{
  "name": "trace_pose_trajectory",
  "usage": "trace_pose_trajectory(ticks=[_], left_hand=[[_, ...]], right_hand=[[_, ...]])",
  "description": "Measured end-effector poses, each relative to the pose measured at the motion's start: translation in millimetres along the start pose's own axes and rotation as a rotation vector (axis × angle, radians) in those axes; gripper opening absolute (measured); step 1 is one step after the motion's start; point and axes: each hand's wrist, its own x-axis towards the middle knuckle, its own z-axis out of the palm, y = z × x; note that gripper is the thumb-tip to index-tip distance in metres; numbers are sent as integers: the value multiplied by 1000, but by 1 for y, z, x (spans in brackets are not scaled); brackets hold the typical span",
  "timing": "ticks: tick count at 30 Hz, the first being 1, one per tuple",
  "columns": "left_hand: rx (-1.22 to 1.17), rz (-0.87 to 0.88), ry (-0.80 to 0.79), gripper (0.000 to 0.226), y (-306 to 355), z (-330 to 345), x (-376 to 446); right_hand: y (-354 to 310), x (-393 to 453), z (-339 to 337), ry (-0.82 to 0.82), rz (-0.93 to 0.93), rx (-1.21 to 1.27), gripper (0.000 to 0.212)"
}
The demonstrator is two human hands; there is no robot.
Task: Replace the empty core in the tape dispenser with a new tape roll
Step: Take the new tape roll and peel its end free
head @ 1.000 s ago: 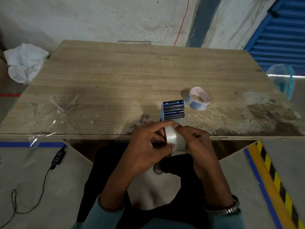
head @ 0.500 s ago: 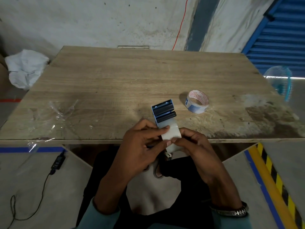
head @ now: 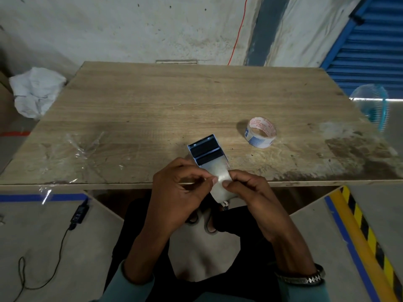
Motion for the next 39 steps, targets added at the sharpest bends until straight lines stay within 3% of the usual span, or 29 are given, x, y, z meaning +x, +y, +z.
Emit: trace_pose_trajectory(ticks=[5, 9, 23, 32, 39], left_hand=[[-250, -366, 35, 26, 2, 8, -3], [-410, -483, 24, 21, -1, 7, -1], [-418, -441, 50, 26, -4, 7, -8], [-115, -130, 42, 25, -6, 6, -20], [-99, -13, 34, 14, -8, 12, -22]], right_hand=[[3, -1, 6, -29, -13, -3, 26], [7, 2, 3, -57, -33, -18, 26], [9, -1, -1, -60, -62, -62, 26], [5, -4, -1, -43, -17, 7, 23], [1, 4, 13, 153, 151, 154, 20]])
